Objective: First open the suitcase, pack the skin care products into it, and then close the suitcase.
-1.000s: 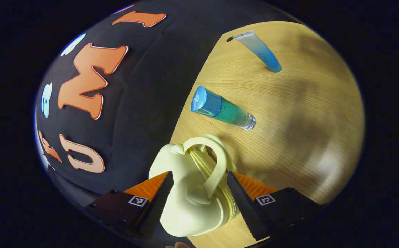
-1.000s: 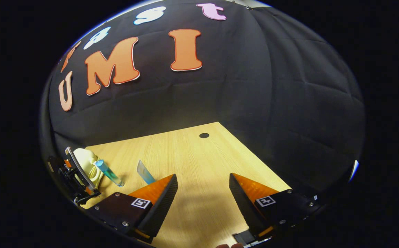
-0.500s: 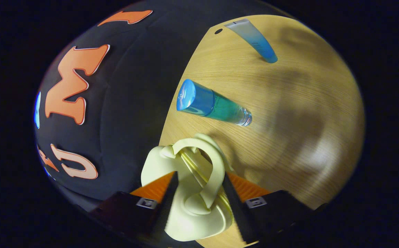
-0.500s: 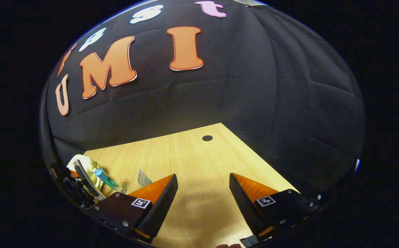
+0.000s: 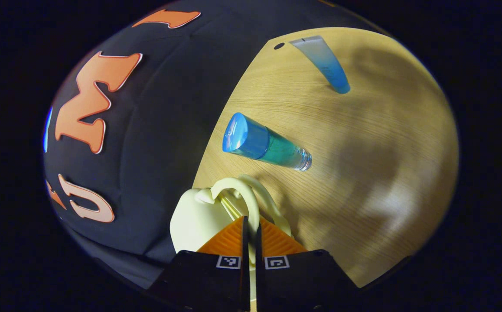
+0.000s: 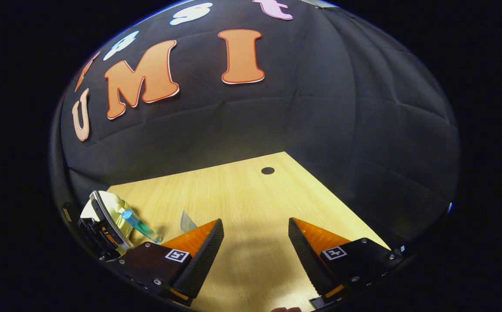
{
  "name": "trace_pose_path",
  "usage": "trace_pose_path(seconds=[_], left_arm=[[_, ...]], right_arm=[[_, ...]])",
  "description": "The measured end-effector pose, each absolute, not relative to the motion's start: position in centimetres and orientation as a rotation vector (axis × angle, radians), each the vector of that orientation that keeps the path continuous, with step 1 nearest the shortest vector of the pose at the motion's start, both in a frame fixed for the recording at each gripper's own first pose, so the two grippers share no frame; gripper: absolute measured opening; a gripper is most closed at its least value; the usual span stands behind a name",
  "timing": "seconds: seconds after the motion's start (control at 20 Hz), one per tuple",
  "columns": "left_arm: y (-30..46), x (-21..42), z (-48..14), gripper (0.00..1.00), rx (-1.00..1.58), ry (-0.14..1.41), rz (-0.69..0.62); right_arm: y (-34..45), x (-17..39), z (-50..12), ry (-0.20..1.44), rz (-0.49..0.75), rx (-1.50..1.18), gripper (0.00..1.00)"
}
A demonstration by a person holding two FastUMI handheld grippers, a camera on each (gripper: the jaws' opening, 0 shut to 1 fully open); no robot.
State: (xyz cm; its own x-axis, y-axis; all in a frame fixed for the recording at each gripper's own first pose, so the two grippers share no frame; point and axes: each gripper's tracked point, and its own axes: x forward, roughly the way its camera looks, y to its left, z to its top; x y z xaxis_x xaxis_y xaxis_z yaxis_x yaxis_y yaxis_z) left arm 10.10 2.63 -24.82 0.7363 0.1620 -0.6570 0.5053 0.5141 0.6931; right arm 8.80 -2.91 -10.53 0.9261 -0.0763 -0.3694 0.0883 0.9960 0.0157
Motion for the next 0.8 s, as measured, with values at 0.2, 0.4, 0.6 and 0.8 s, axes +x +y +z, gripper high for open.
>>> trace_pose_path(seconds=[0.2, 0.4, 0.6, 0.8], left_arm=[[2.7, 10.0, -22.3, 0.05, 0.86, 0.747, -0.258], [4.1, 10.4, -18.3, 0.06, 0.648, 0.696, -0.302], [4.5, 10.7, -15.0, 0.05, 0.619, 0.594, -0.338], [4.4, 10.7, -16.1, 0.05, 0.692, 0.534, -0.373]], right_arm=[[-0.6, 9.0, -10.3, 0.374, -0.07, 0.028, 0.95], [2.7, 8.5, -8.5, 0.325, -0.067, 0.03, 0.95], [7.0, 7.7, -7.2, 0.301, -0.062, 0.056, 0.95], [10.6, 7.0, -5.6, 0.265, -0.071, 0.068, 0.95]])
